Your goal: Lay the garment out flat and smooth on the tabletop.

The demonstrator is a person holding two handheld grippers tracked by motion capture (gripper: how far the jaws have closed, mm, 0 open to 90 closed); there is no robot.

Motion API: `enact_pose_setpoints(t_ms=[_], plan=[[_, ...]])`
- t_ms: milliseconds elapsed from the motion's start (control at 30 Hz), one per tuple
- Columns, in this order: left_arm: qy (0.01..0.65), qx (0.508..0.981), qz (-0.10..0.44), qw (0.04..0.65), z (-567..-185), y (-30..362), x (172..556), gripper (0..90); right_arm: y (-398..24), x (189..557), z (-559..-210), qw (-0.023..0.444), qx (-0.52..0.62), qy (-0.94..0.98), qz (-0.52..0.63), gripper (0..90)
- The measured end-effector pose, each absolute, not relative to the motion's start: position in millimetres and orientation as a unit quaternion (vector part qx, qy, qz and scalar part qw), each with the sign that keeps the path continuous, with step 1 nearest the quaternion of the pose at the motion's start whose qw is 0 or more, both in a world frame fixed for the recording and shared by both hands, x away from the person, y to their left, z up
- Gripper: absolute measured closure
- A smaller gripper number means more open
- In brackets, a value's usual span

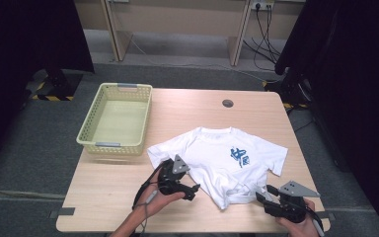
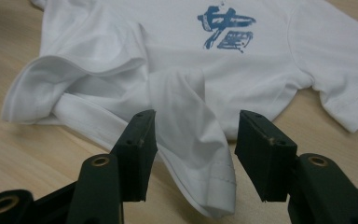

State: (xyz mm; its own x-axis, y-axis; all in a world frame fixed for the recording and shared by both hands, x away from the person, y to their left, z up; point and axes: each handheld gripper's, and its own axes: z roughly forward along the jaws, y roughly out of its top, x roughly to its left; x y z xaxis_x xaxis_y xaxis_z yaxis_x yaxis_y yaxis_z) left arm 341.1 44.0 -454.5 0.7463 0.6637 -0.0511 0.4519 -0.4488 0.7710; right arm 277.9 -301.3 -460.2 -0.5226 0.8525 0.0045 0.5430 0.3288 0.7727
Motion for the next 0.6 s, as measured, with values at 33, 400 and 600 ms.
enact_pose_setpoints(t_ms=[33, 400, 600], plan=[[0.329, 0.84, 0.114, 0.416, -454, 38, 344, 9.2, -302, 278, -463, 0.204, 0.446, 0.788, 0.372, 47.9], [0.298, 0.85, 0.06, 0.43, -456, -23, 358, 23.6, -308, 280, -481, 0.193, 0.467, 0.782, 0.364, 46.8], [0.275, 0.867, 0.06, 0.411, -462, -56, 359, 31.5, -306, 279, -480, 0.197, 0.463, 0.787, 0.357, 46.8]])
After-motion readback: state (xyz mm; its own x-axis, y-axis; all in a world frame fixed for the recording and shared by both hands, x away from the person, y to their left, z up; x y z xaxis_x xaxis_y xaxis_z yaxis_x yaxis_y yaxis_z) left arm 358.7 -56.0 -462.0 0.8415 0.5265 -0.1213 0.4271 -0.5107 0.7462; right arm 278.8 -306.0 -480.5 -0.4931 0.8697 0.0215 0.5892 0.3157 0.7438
